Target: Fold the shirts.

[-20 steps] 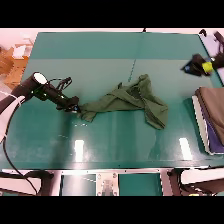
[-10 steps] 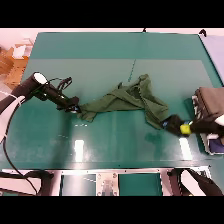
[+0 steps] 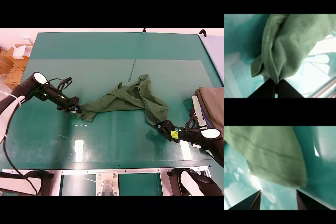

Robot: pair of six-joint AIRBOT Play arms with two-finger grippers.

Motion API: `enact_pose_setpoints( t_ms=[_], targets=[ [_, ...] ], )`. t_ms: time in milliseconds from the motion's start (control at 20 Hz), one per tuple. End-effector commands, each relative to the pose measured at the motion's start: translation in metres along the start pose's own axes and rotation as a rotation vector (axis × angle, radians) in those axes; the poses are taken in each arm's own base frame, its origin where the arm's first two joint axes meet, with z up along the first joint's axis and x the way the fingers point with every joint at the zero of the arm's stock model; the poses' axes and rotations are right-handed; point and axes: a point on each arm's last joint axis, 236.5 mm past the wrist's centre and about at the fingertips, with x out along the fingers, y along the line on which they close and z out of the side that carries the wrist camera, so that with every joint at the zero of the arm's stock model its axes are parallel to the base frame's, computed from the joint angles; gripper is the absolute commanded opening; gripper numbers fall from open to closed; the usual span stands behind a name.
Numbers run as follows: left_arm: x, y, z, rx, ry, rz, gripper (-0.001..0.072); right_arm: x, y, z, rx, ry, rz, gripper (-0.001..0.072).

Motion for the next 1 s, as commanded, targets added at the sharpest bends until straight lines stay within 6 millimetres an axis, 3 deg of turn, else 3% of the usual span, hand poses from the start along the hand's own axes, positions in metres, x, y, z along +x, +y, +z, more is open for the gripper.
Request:
enact_pose_setpoints(
  t_ms=[0, 50, 200, 250, 350, 400, 500, 600, 700, 750, 850, 950],
  targets=[
    [0.0, -0.001, 0.001, 0.001, -0.002, -0.001, 0.0025, 0.016, 0.007, 0.013, 0.037, -0.061, 0.012, 0.0488],
    [0.0, 0.0, 0.0, 0.002, -0.002, 0.0, 0.0025, 0.021, 0.009, 0.012, 0.041, -0.054, 0.01, 0.0443],
    [0.0, 0.0, 0.002, 0.015, -0.01, 0.002, 0.0025, 0.031, 0.023, 0.012, -0.016, -0.018, 0.012, 0.0081],
    [-0.001, -0.001, 0.003, 0.026, -0.014, 0.0, 0.0024, 0.029, 0.035, 0.017, -0.051, -0.018, 0.029, 0.0017],
    [-0.015, -0.008, 0.007, 0.05, -0.032, -0.002, 0.0023, 0.014, 0.073, 0.027, -0.139, 0.007, 0.101, 0.0015],
    [-0.03, -0.017, 0.011, 0.081, -0.052, 0.002, 0.0023, -0.003, 0.097, 0.037, -0.184, 0.012, 0.146, 0.0014],
    [-0.091, -0.048, 0.025, 0.159, -0.176, 0.01, 0.0023, -0.068, 0.165, 0.075, -0.304, -0.071, 0.266, 0.0014],
    [-0.176, -0.086, 0.042, 0.246, -0.389, 0.043, 0.0024, -0.176, 0.238, 0.121, -0.447, -0.291, 0.368, 0.0014],
    [-0.283, -0.137, 0.043, 0.361, -0.668, 0.097, 0.0024, -0.287, 0.289, 0.151, -0.551, -0.538, 0.408, 0.0014],
    [-0.329, -0.161, 0.033, 0.42, -0.787, 0.125, 0.0024, -0.344, 0.307, 0.16, -0.589, -0.675, 0.413, 0.0015],
    [-0.412, -0.207, 0.003, 0.492, -1.015, 0.173, 0.0024, -0.426, 0.326, 0.16, -0.641, -0.884, 0.395, 0.0014],
    [-0.47, -0.245, -0.032, 0.555, -1.214, 0.2, 0.0024, -0.47, 0.33, 0.151, -0.666, -0.994, 0.353, 0.0014]
  ],
)
